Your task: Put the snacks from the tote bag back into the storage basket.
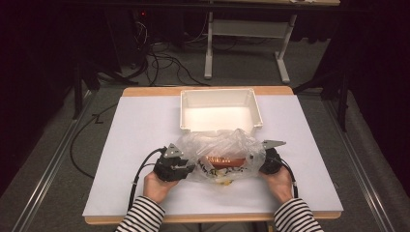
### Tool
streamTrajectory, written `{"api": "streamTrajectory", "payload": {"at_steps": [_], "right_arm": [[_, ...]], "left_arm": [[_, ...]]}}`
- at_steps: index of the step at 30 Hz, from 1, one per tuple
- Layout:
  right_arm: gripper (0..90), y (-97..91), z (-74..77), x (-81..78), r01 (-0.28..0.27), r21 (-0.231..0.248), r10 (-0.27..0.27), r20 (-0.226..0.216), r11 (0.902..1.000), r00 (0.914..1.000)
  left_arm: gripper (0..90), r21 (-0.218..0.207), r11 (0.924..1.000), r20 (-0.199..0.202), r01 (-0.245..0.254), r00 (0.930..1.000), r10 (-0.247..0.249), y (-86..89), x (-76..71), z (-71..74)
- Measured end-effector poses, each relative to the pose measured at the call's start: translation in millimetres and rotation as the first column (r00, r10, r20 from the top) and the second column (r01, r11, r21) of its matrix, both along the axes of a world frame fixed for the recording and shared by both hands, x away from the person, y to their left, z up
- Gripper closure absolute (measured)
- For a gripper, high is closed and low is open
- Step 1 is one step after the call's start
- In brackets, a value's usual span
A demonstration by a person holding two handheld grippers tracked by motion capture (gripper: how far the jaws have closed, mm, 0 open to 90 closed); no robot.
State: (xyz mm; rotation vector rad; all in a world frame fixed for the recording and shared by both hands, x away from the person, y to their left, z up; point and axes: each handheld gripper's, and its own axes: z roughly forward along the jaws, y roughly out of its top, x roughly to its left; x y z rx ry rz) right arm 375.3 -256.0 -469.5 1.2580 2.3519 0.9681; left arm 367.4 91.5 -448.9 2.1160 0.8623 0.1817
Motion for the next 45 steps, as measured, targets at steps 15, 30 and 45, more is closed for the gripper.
{"api": "streamTrajectory", "payload": {"at_steps": [15, 30, 45], "right_arm": [[90.0, -11.8, 1.5, -1.0, 0.01, -0.036, -0.009, 0.007, 0.9993, 0.9999], [60.3, -30.9, 30.7, -32.8, 0.033, 0.041, -0.037, 0.101, 0.9986, 0.9942], [45.7, -16.4, 58.9, -49.3, -0.045, 0.149, 0.023, 0.145, 0.9879, 0.9891]], "left_arm": [[83.6, -0.082, 0.9922, 0.177, -0.094, 0.9783, 0.108, 24.6, -11.3, 37.1], [87.5, -0.031, 0.9942, 0.149, -0.103, 0.9831, 0.106, 3.2, 10.1, 34.4], [88.2, 0.005, 0.9954, 0.121, -0.096, 0.9882, 0.095, -5.5, 16.0, 28.8]]}}
